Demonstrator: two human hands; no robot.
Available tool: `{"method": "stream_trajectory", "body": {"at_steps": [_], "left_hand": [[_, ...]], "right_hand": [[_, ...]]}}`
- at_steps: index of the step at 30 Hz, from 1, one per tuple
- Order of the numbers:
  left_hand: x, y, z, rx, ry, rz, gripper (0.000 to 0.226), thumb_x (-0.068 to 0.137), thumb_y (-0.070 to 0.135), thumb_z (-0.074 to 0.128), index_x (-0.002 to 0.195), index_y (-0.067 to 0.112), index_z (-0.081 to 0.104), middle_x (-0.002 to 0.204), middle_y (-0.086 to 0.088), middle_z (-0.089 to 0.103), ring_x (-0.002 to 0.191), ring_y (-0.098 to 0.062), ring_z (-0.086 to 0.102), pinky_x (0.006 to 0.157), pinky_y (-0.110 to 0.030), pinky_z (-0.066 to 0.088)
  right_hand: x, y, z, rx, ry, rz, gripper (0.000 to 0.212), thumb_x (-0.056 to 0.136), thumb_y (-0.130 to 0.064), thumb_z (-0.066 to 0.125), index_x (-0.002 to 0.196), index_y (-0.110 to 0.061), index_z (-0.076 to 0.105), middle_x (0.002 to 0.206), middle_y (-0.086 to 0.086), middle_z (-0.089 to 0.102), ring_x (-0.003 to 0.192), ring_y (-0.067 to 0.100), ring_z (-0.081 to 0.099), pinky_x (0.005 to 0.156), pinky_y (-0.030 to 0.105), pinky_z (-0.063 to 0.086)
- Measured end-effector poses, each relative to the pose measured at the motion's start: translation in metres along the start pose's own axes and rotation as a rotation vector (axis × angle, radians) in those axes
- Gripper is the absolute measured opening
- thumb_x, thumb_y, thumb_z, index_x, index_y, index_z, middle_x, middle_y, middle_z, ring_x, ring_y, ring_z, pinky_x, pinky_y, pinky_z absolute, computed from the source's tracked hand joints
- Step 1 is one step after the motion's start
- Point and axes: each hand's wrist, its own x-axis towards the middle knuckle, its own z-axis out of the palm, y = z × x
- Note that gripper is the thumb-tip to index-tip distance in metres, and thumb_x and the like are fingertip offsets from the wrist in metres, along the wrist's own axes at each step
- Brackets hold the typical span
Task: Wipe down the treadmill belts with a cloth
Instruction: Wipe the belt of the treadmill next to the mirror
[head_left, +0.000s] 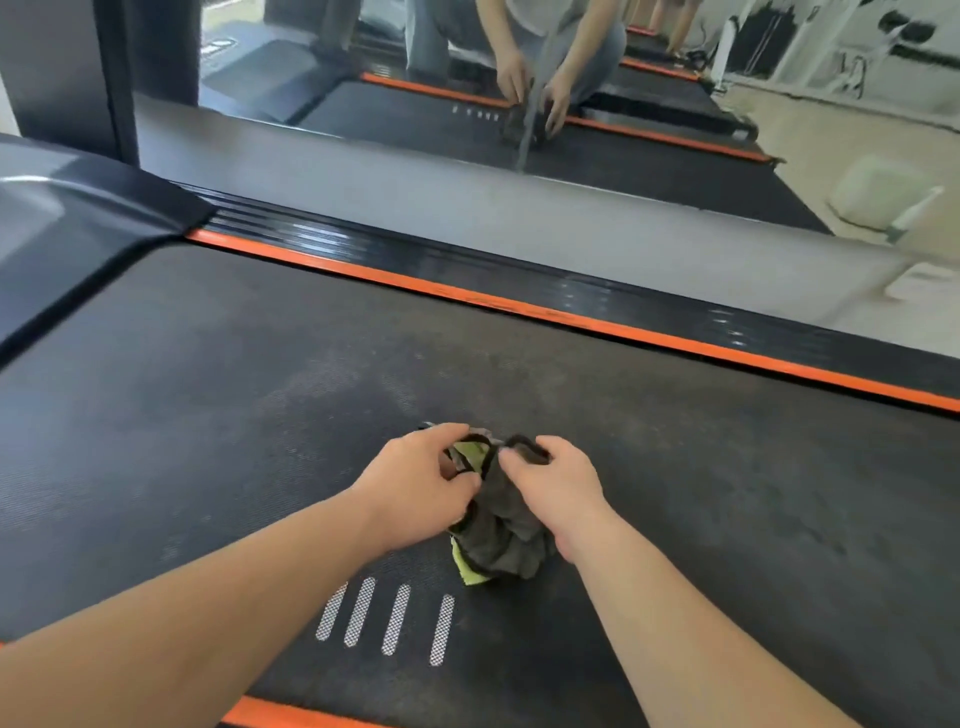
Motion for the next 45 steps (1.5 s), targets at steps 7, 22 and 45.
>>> {"method": "stream_trajectory", "body": {"at_steps": [7, 22, 45], "left_hand": [[0.046, -0.036, -0.02, 0.56, -0.135, -0.038, 0.08, 0.089, 0.042, 0.074, 0.157, 0.027, 0.034, 0.158, -0.006, 0.031, 0.147, -0.033, 0.033, 0.113, -0.046, 0.042], [0.132, -0.083, -0.055, 0.875, -0.24, -0.152, 0.15, 0.051, 0.099, 0.063, 0.161, 0.037, -0.017, 0.17, -0.009, -0.02, 0.157, -0.041, -0.011, 0.124, -0.063, 0.015], [0.136, -0.1, -0.052, 0.782, -0.196, -0.108, 0.146, 0.052, 0.097, 0.066, 0.156, 0.047, -0.024, 0.166, 0.0, -0.033, 0.155, -0.033, -0.025, 0.128, -0.057, 0.003]], "right_hand": [[-0.002, -0.003, 0.002, -0.704, 0.045, -0.208, 0.057, 0.1, -0.058, 0.038, 0.154, -0.041, 0.034, 0.151, -0.001, 0.035, 0.133, 0.026, 0.041, 0.092, 0.043, 0.05], [0.079, -0.008, 0.049, -0.874, 0.047, -0.374, 0.043, 0.093, -0.043, 0.059, 0.134, -0.041, 0.046, 0.119, -0.001, 0.038, 0.115, 0.026, 0.04, 0.078, 0.037, 0.047], [0.253, -0.105, 0.066, -0.976, 0.289, -0.326, 0.052, 0.092, -0.056, 0.054, 0.139, -0.033, 0.05, 0.136, 0.013, 0.041, 0.127, 0.037, 0.042, 0.085, 0.046, 0.046]]}}
